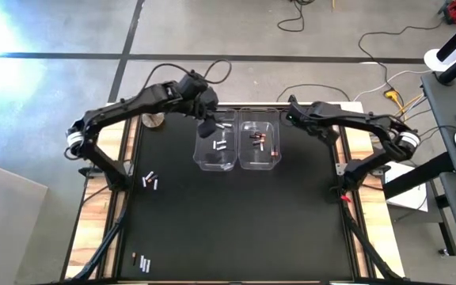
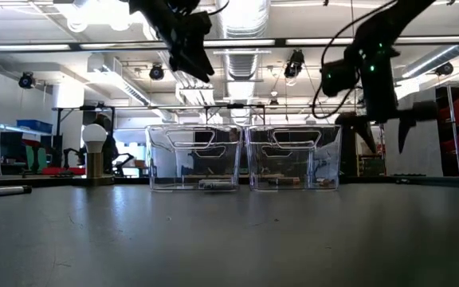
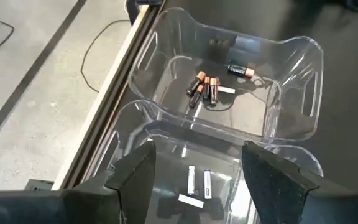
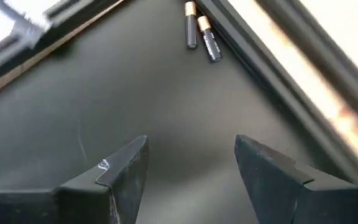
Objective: Sort batteries
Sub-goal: Put the brown battery into the right transparent bin
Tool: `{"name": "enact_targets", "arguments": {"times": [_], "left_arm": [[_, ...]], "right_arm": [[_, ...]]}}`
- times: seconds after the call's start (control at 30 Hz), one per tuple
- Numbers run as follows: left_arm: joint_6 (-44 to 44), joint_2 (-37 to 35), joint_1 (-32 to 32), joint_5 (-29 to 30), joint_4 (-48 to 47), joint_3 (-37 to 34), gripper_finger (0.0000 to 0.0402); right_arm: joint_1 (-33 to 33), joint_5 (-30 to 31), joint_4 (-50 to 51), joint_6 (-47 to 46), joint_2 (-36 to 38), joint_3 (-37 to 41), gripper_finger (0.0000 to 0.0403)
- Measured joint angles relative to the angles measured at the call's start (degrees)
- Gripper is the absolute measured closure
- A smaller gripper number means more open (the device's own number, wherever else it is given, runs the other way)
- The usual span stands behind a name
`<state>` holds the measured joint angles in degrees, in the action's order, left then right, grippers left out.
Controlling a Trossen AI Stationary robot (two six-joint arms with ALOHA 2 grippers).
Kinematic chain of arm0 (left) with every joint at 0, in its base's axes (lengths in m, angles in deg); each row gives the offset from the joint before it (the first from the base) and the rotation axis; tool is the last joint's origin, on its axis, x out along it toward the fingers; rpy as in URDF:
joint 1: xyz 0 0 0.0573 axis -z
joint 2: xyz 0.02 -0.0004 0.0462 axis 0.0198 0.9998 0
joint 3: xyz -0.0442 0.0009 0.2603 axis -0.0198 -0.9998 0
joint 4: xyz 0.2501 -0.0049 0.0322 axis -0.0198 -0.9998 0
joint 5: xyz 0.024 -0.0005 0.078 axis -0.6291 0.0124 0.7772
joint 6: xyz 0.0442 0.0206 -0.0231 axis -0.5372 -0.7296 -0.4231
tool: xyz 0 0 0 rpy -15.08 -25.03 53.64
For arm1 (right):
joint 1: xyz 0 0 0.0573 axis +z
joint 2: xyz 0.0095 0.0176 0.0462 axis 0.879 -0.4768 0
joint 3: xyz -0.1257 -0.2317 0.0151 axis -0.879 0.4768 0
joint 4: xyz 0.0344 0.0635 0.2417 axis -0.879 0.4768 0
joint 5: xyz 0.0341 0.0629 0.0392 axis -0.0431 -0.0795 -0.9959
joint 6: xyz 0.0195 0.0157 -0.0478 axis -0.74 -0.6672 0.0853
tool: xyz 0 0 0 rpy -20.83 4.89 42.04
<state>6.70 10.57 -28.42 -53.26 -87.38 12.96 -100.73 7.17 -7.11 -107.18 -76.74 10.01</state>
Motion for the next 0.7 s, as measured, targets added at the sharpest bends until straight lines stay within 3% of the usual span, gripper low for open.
{"name": "enact_targets", "arguments": {"times": [0.33, 0.7], "left_arm": [[-0.88, -0.60, -0.09, 0.02, -3.31, -0.04, 0.0186], [-0.50, -0.42, -0.09, 0.07, -4.58, -0.04, 0.0186]], "right_arm": [[-8.66, 1.40, -16.25, -8.19, -4.00, 4.86, 0.0177], [-14.57, 3.53, -17.60, -9.39, -9.90, 4.88, 0.0183]]}}
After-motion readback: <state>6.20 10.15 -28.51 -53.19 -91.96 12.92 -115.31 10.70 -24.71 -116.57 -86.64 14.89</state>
